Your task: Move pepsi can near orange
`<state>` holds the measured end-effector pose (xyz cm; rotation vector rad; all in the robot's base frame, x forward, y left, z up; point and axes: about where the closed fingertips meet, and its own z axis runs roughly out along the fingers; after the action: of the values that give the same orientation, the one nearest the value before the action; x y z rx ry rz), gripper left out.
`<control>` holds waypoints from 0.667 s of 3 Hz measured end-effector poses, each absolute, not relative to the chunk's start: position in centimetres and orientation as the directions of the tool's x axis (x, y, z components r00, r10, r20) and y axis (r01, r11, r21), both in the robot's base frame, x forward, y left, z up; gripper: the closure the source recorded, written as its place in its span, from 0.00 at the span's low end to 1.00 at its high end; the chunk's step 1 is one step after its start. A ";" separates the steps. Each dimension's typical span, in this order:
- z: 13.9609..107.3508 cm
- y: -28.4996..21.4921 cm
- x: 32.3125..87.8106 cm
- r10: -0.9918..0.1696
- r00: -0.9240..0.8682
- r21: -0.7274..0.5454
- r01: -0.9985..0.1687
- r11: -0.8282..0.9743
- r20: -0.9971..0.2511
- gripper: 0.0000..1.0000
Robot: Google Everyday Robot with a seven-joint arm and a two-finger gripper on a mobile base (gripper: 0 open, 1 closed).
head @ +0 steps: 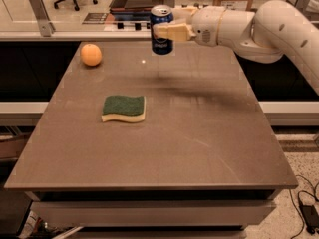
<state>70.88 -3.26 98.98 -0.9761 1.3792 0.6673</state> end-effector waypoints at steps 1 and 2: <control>97.3 -1.7 73.0 -0.137 0.096 -0.148 -0.886 0.439 -0.986 1.00; 96.0 -0.2 74.6 -0.159 0.068 -0.130 -0.897 0.422 -0.985 1.00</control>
Offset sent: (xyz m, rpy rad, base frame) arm 0.0575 0.0430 -0.0468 -0.0470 0.0962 0.0600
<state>74.61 -0.16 95.97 -1.0159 1.4127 0.7330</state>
